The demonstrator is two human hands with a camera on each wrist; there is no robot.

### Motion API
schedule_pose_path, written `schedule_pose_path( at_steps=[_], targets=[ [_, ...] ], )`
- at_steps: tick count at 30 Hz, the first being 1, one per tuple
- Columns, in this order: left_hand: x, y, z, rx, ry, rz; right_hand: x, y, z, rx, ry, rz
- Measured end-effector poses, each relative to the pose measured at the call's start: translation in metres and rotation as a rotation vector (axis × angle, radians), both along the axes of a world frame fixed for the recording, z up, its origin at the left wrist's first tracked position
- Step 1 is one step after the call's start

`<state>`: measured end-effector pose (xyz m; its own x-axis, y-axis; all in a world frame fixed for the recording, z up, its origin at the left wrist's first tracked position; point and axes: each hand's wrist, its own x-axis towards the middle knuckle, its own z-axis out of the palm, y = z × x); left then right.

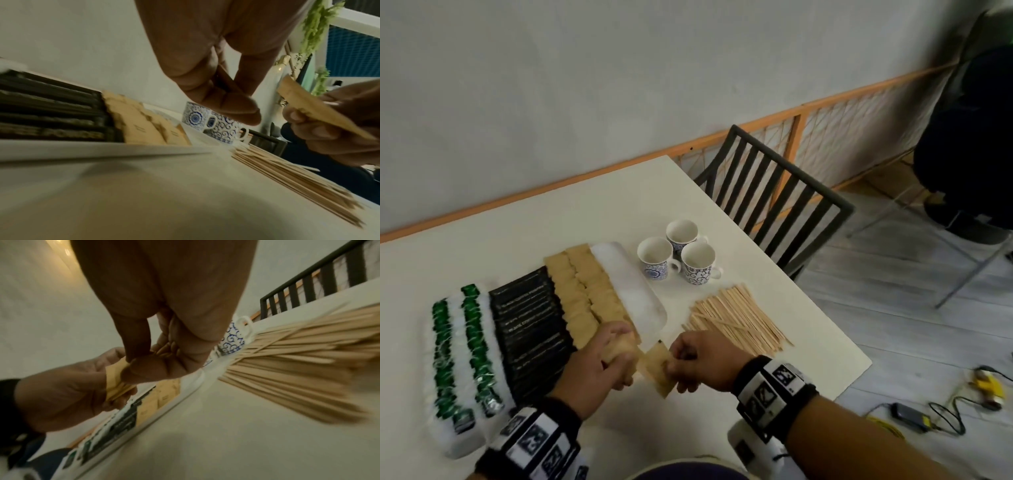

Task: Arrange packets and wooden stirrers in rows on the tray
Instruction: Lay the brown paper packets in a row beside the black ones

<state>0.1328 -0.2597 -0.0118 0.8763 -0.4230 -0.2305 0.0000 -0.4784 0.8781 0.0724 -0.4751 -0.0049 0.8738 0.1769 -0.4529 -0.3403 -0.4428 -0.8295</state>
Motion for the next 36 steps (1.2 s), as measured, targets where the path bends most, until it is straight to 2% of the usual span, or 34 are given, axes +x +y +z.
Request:
schedule_pose_path(
  at_steps=[3, 7, 12, 16, 21, 26, 29, 31, 34, 36],
  targets=[
    [-0.006, 0.021, 0.002, -0.063, 0.087, 0.112, 0.014, 0.020, 0.004, 0.119, 0.022, 0.031],
    [-0.014, 0.044, 0.007, -0.137, 0.193, 0.213, 0.030, 0.048, 0.001, 0.170, 0.036, 0.090],
    [-0.021, 0.068, 0.013, 0.001, 0.048, 0.188, 0.043, 0.079, 0.007, 0.087, -0.020, 0.265],
    [-0.020, 0.084, 0.014, 0.054, -0.023, 0.231, 0.053, 0.095, 0.007, 0.008, -0.120, 0.287],
    [-0.018, 0.087, 0.015, 0.082, -0.088, 0.191, 0.061, 0.103, 0.002, -0.050, -0.155, 0.382],
    [-0.005, 0.083, 0.012, 0.105, -0.164, 0.176, 0.067, 0.094, 0.000, 0.084, -0.037, 0.315],
    [0.006, 0.082, 0.010, 0.091, -0.147, 0.210, 0.071, 0.089, 0.001, 0.128, 0.002, 0.292],
    [0.013, 0.082, 0.010, 0.082, -0.105, 0.216, 0.076, 0.086, -0.002, 0.139, 0.020, 0.220],
    [0.018, 0.080, 0.010, 0.094, -0.078, 0.208, 0.082, 0.082, -0.007, 0.284, 0.088, 0.037],
    [0.018, 0.080, 0.008, 0.087, -0.060, 0.207, 0.084, 0.080, -0.009, 0.351, 0.122, -0.004]
  ],
)
